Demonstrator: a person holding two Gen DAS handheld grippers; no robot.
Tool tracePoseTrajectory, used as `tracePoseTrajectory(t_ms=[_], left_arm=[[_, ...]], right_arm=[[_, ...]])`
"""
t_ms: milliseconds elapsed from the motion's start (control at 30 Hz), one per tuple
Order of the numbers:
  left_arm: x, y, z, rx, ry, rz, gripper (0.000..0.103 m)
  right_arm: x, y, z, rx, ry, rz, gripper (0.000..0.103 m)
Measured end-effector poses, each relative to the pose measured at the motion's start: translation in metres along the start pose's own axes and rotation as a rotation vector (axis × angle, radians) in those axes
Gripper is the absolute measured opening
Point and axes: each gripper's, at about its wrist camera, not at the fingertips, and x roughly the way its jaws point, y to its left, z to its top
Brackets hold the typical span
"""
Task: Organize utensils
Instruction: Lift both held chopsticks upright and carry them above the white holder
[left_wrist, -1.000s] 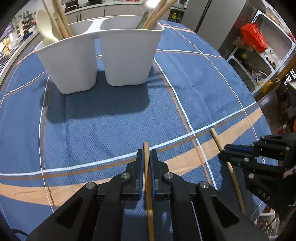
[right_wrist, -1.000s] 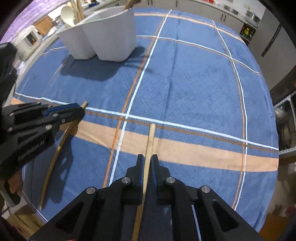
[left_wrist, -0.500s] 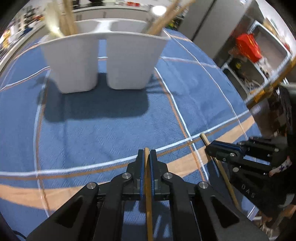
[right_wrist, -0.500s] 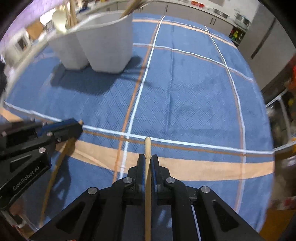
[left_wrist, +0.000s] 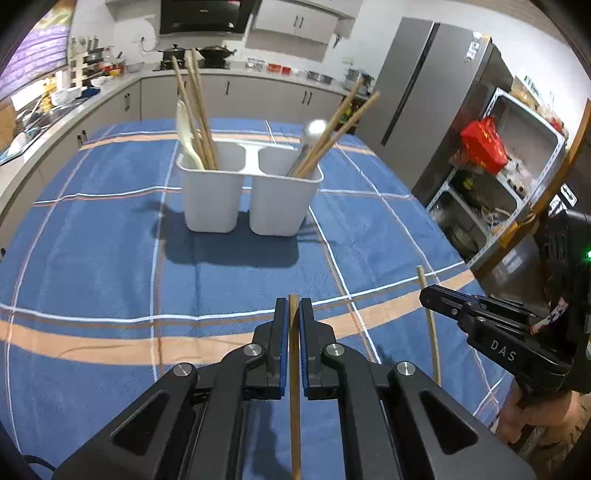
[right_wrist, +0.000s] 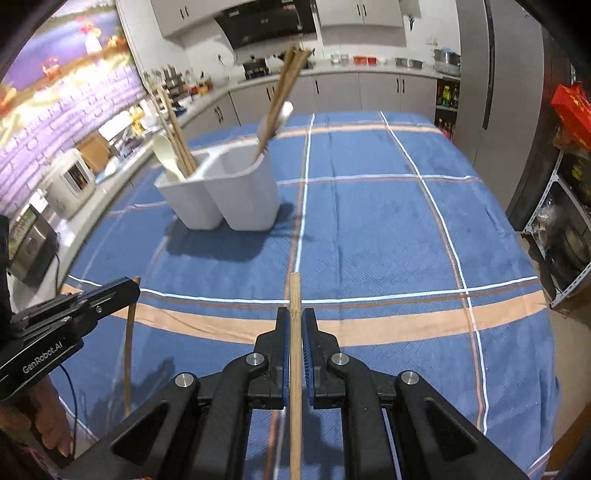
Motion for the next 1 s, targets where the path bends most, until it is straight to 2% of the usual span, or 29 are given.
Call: tracePoseTrajectory(t_ms=[367, 567, 1000], left_arm=[[-0.061, -0.004, -0.014, -0.003, -0.103, -0.007, 0.005], [-0.088, -0.008, -0.021, -0.017, -0.15, -0.014, 0.005], [-0.13, -0.025, -0.02, 0.022, -0.225, -0.042, 0.005]], right_arm=[[-0.057, 0.015, -0.01, -0.024, -0.139, 0.04, 0.007], [-0.077, 0.022, -0.017, -0.048, -0.19, 0.059, 0.007], [-0.112, 0.034, -0.019, -0.078, -0.283, 0.092, 0.007]])
